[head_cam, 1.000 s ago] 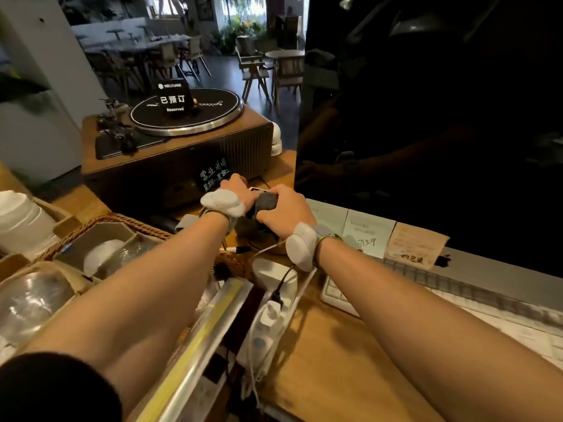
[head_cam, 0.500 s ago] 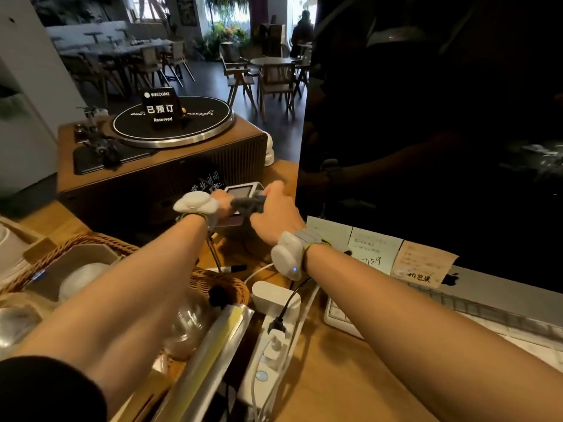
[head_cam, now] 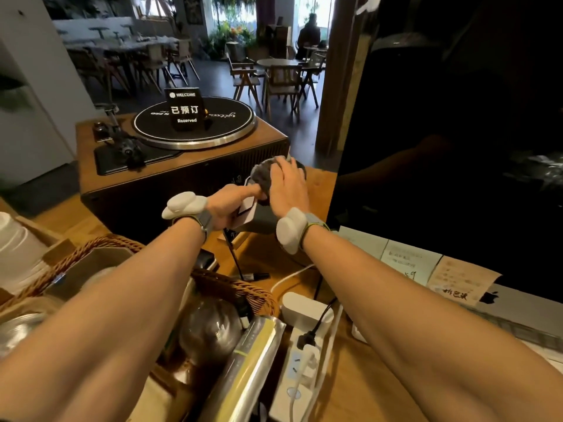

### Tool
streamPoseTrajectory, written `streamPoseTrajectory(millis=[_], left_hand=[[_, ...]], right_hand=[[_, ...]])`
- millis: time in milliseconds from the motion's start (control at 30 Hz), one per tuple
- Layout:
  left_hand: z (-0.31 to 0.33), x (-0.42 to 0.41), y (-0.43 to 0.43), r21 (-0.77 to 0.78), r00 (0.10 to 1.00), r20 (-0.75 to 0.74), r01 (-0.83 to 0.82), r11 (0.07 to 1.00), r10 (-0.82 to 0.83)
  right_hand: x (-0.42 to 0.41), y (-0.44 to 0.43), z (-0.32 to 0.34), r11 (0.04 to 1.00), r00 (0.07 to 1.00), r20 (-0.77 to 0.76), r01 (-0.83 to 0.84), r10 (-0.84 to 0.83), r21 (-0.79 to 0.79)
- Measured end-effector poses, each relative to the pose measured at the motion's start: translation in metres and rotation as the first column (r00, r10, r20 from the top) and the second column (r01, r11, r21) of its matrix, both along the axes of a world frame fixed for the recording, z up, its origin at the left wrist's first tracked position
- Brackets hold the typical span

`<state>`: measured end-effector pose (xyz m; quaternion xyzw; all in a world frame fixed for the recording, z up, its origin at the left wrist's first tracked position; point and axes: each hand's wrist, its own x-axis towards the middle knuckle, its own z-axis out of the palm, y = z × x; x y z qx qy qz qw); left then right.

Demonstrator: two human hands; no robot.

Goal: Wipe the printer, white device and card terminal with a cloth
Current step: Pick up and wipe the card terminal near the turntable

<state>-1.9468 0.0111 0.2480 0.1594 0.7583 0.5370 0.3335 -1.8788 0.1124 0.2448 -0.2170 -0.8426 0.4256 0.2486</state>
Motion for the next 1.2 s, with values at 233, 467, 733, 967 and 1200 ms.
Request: streamPoseTrajectory(millis=[233, 467, 733, 967, 1200], left_hand=[[-0.003, -0.003, -0.013, -0.107, 0.994, -0.059, 0.082, 0.991, -0.089], [-0.014, -0.017, -0.022, -0.03, 0.999, -0.041, -0.014, 0.999, 0.012], [-0.006, -0.016, -0.006, 0.166, 0.981, 0.192, -0.032, 0.986, 0.0], [0.003, -0.014, 0.011, 0.18, 0.949, 0.313, -0.027, 0.983, -0.031], [0.001, -0.016, 0.018, 0.054, 0.962, 0.273, 0.013, 0.998, -0.028]], right_hand=[[-0.008, 0.009, 0.013, 0.983, 0.996, 0.062, -0.077, 0.068, 0.169], [-0.01, -0.009, 0.008, 0.954, 0.966, 0.144, -0.239, 0.214, 0.182], [0.001, -0.012, 0.008, 0.986, 0.992, 0.025, -0.125, 0.123, 0.11], [0.015, -0.013, 0.004, 0.945, 0.983, 0.089, -0.18, 0.161, 0.275], [0.03, -0.01, 0.005, 0.951, 0.987, 0.095, -0.151, 0.13, 0.27]])
